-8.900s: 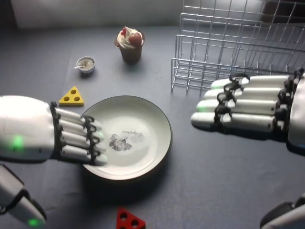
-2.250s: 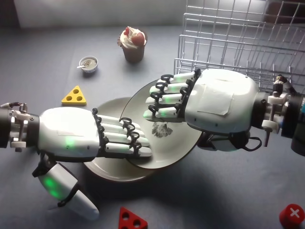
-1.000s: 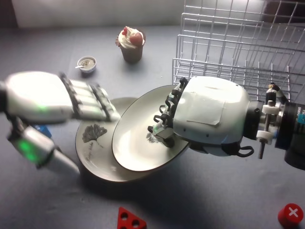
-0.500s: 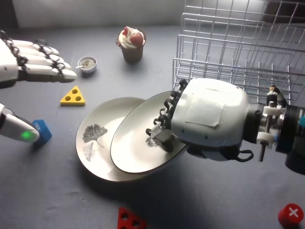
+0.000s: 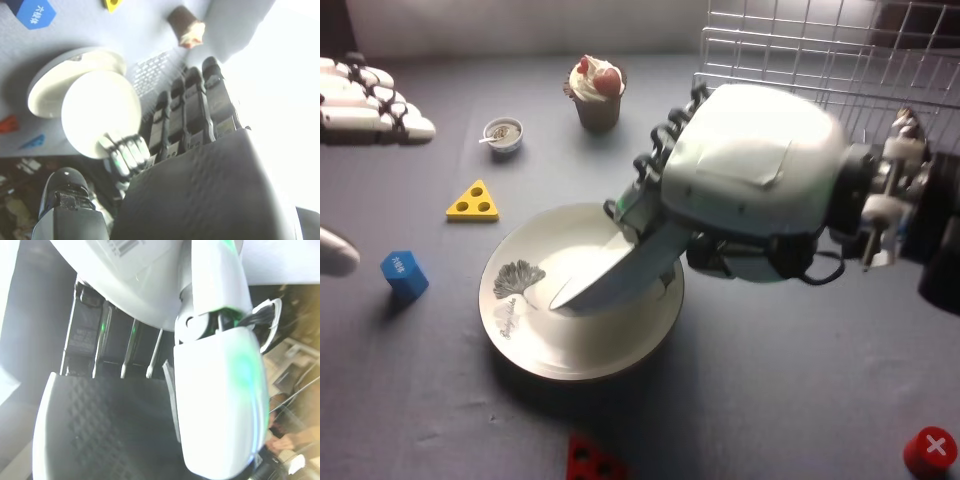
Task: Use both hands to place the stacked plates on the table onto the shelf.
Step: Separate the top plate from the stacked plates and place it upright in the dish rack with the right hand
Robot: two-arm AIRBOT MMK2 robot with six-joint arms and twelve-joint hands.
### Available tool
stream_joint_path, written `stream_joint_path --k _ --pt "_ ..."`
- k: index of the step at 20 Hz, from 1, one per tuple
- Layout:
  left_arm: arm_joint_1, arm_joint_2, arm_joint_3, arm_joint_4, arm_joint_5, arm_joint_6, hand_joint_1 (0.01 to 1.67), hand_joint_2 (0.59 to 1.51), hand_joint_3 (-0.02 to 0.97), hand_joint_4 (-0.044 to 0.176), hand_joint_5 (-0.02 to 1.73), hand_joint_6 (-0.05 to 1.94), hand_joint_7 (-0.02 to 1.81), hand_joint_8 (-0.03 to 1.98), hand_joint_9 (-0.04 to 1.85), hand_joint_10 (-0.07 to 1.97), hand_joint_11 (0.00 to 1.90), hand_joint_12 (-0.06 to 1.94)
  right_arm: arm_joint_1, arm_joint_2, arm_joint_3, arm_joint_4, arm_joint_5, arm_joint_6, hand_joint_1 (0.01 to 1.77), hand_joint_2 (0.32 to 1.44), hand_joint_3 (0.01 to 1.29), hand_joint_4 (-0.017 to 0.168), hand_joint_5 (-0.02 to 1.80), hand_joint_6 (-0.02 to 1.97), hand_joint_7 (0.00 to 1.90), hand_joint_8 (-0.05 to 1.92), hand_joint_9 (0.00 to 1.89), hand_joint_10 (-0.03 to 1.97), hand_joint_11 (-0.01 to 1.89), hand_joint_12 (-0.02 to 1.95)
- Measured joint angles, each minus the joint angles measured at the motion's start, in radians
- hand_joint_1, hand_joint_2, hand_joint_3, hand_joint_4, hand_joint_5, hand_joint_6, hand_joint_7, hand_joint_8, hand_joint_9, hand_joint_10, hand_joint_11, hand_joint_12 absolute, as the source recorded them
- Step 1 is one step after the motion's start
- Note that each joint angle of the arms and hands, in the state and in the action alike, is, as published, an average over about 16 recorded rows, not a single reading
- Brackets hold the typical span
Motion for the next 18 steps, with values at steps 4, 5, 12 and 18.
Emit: stream_joint_path --k 4,5,12,18 --pt "0.005 0.009 0.007 -0.008 -0.001 0.000 0.05 0.973 -0.006 0.001 0.13 0.00 0.16 0.01 0.15 0.01 0.13 0.01 0.065 0.041 -0.038 0.050 -0.028 0.039 1.46 0.91 0.01 -0.004 1.00 0.89 1.23 0.26 1.19 0.56 1.00 1.24" --pt "0.006 0.010 0.009 -0.013 -0.002 0.000 0.05 0.974 -0.006 0.001 0.13 0.00 0.16 0.01 0.15 0.01 0.13 0.01 0.081 0.053 -0.047 0.060 -0.035 0.051 1.46 0.91 0.01 -0.005 1.01 0.88 1.23 0.26 1.20 0.55 1.00 1.24" --pt "0.021 0.013 0.022 -0.051 -0.002 0.000 0.05 0.977 -0.006 0.001 0.14 0.00 0.16 0.01 0.14 0.01 0.13 0.01 0.180 0.128 -0.097 0.162 -0.080 0.142 1.46 0.91 0.01 -0.007 1.01 0.83 1.24 0.24 1.22 0.52 1.00 1.26" --pt "0.030 0.014 0.032 -0.097 0.000 0.000 0.05 0.979 -0.006 0.001 0.14 0.00 0.16 0.01 0.13 0.01 0.12 0.01 0.235 0.181 -0.109 0.267 -0.112 0.221 1.46 0.91 0.01 -0.008 1.01 0.79 1.24 0.27 1.22 0.54 1.01 1.25"
